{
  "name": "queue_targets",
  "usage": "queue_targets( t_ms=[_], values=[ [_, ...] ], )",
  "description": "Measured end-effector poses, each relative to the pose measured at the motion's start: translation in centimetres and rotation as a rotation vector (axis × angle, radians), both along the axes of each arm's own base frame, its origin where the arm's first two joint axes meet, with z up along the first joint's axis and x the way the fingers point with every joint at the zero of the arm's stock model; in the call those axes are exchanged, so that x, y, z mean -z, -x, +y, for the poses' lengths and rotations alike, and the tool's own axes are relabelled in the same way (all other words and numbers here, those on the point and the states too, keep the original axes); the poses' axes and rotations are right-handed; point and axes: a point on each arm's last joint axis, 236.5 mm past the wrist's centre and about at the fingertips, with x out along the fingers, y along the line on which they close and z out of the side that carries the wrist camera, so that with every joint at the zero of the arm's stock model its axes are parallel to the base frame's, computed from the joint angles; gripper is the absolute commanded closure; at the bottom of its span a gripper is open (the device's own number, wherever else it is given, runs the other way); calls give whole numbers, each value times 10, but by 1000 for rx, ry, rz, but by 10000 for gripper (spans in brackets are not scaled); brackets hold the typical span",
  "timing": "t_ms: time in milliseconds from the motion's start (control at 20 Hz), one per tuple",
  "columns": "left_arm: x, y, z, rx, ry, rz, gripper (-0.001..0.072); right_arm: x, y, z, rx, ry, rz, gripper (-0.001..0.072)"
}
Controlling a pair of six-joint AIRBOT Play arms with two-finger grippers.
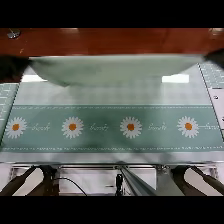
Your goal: Fold the shirts.
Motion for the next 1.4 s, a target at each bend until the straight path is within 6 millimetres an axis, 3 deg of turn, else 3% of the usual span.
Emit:
queue_targets(
  t_ms=[100, 150, 200, 300, 450, 600, 700, 800, 950, 1100, 1250, 1400],
  values=[
    [-91, 12, -1, -29, -122, -188, 692, -80, 16, 8, -1, 91, -166, 677],
    [-124, 24, -4, -44, -188, -255, 692, -112, 30, 14, 2, 131, -238, 677],
    [-154, 41, -7, -68, -264, -317, 692, -140, 48, 21, 8, 173, -302, 677],
    [-198, 80, -10, -146, -417, -408, 692, -178, 84, 32, 42, 246, -393, 677],
    [-231, 142, -2, -323, -620, -467, 691, -208, 141, 43, 110, 352, -475, 677],
    [-252, 208, -3, -445, -735, -533, 692, -221, 190, 55, 162, 421, -525, 677],
    [-259, 241, 0, -492, -769, -570, 691, -222, 214, 59, 192, 451, -533, 677],
    [-263, 261, 10, -544, -782, -582, 692, -219, 226, 59, 211, 467, -522, 676],
    [-250, 254, 28, -582, -786, -522, 691, -202, 224, 56, 212, 458, -467, 677],
    [-203, 209, 35, -523, -761, -373, 691, -163, 204, 53, 162, 404, -351, 677],
    [-120, 145, 37, -419, -716, -141, 691, -107, 172, 57, 62, 300, -223, 677],
    [-32, 80, 33, -310, -649, 64, 691, -43, 125, 47, 16, 179, -113, 676]
  ],
)
